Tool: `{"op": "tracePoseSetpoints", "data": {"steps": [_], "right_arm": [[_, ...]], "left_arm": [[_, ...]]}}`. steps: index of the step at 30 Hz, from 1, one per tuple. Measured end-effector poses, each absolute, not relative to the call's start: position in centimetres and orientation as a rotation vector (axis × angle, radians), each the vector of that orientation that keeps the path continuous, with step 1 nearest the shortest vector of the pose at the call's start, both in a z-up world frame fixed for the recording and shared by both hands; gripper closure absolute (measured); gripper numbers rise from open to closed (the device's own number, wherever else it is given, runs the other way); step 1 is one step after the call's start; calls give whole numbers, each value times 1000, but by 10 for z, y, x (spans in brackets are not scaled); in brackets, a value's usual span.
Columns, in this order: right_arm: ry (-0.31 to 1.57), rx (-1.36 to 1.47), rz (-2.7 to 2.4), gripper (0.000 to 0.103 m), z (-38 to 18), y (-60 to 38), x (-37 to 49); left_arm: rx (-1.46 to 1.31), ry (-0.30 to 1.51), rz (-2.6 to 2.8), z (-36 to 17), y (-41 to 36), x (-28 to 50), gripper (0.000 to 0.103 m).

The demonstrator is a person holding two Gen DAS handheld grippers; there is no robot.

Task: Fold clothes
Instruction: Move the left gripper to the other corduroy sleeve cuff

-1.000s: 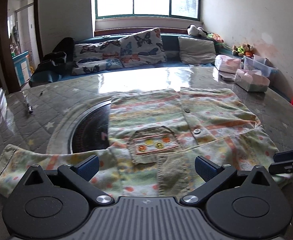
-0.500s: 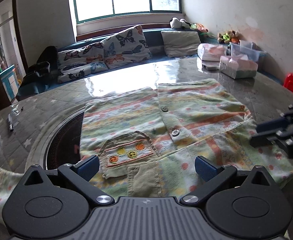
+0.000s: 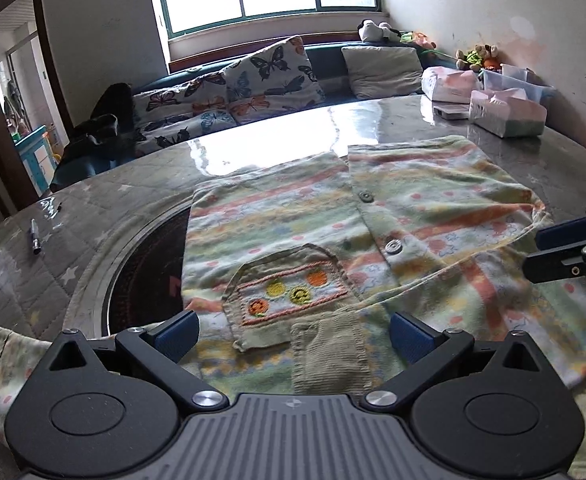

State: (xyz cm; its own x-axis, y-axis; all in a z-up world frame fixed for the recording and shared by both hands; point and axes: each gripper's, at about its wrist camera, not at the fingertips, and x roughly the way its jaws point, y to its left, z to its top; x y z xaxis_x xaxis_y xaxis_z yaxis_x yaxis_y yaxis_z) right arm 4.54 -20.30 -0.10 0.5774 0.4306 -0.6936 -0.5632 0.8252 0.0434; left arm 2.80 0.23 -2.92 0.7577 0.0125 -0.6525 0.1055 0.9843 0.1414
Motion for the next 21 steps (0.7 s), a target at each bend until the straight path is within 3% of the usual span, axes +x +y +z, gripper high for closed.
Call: {"op": "tracePoseSetpoints", "data": {"steps": [21], "right_arm": [[743, -257, 645, 69, -8, -151, 35]], "left_arm": [[50, 693, 102, -15, 66, 3, 0]]}}
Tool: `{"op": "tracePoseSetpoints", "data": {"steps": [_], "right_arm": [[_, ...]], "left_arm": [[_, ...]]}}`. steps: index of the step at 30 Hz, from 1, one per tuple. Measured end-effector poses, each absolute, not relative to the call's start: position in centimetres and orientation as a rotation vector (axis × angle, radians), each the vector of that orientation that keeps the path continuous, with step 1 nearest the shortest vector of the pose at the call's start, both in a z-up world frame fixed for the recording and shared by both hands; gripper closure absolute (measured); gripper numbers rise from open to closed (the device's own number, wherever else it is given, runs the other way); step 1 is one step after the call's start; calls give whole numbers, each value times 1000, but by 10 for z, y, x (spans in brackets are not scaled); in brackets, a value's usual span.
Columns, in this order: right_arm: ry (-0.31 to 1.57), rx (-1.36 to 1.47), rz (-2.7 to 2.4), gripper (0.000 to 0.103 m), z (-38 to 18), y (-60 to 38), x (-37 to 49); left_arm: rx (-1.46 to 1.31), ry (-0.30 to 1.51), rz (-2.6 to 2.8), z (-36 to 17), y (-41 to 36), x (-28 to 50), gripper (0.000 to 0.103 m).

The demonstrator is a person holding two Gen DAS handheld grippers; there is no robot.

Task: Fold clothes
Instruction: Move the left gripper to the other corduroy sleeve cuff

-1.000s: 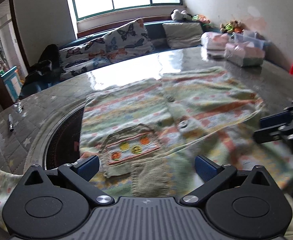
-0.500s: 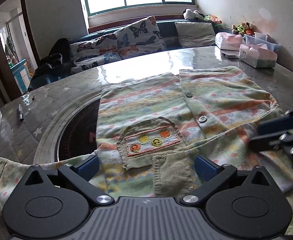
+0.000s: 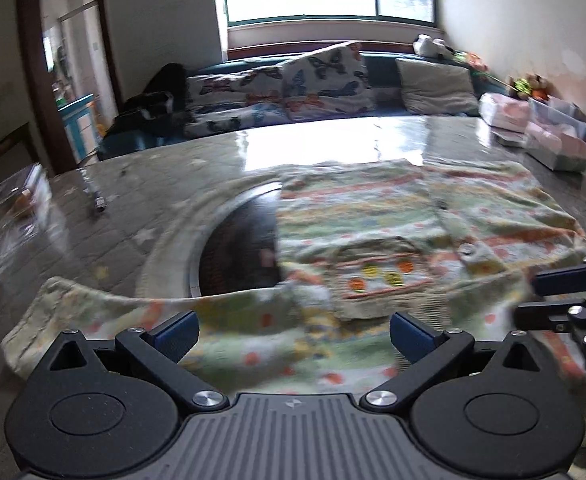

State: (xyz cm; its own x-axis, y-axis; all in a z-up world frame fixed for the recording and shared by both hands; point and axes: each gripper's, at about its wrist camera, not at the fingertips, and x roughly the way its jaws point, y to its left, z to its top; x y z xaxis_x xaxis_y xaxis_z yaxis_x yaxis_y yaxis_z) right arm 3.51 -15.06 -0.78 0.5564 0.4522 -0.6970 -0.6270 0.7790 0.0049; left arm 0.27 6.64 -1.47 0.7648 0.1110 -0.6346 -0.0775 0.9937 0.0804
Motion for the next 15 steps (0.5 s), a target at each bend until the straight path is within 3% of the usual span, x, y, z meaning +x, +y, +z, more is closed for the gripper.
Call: {"op": "tracePoseSetpoints", "data": {"steps": [15], "right_arm": [[723, -329, 755, 62, -11, -116, 11]], "left_arm": [[-75, 664, 414, -7, 169, -33, 0]]}}
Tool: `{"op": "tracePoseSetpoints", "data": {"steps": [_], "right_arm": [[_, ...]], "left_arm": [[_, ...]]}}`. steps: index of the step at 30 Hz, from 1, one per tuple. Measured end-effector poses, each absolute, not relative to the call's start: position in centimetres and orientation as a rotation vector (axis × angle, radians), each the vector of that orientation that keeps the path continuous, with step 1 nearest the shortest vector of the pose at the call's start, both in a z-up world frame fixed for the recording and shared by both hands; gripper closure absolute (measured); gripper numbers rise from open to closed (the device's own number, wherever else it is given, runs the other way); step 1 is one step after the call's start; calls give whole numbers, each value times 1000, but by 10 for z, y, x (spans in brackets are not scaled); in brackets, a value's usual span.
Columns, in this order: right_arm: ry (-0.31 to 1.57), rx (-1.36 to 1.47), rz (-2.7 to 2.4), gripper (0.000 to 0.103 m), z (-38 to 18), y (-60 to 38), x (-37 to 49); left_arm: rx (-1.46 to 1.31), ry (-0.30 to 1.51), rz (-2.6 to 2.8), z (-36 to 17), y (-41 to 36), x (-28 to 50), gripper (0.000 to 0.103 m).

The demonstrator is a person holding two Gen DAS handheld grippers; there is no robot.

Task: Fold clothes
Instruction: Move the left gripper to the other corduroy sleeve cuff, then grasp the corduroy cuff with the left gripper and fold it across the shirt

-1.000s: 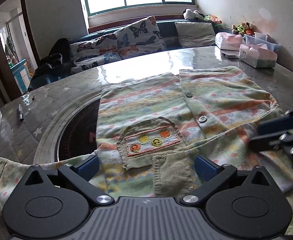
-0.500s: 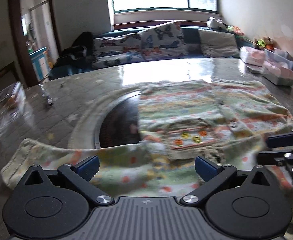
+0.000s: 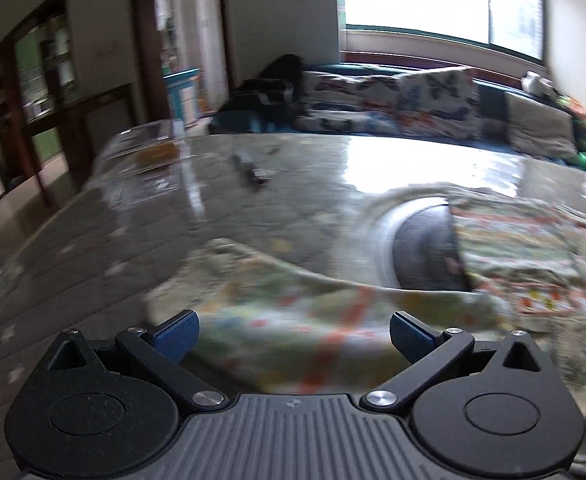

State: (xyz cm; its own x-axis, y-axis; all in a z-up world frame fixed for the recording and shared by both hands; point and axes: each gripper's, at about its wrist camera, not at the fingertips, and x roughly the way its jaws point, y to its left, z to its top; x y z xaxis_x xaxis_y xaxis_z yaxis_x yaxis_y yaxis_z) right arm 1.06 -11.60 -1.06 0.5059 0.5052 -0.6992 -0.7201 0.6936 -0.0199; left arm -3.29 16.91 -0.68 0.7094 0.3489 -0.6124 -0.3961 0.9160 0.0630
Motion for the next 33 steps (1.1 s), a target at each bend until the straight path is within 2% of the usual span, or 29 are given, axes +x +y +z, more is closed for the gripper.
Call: {"op": "tracePoseSetpoints", "data": {"steps": [11, 14, 16, 19, 21, 25, 33], "right_arm": [[723, -331, 752, 61, -8, -118, 7], [721, -327, 747, 61, -7, -118, 6], [718, -321, 745, 61, -6, -120, 6], [715, -316, 743, 61, -5, -121, 6], [714, -313, 740, 61, -4, -122, 7], [713, -304, 736, 61, -3, -125, 7], [712, -278, 725, 61, -3, -130, 6]], "left_arm": [[-153, 656, 608, -10, 230, -37, 0], [-202, 657, 616, -11, 242, -35, 1], [-229, 656, 609, -12, 247, -33, 6], [-256, 667, 598, -15, 251, -30, 16], [-276, 680, 590, -19, 253, -27, 27], [-262, 667, 606, -22, 253, -26, 39], [-298, 641, 544, -18, 248, -27, 89]]}}
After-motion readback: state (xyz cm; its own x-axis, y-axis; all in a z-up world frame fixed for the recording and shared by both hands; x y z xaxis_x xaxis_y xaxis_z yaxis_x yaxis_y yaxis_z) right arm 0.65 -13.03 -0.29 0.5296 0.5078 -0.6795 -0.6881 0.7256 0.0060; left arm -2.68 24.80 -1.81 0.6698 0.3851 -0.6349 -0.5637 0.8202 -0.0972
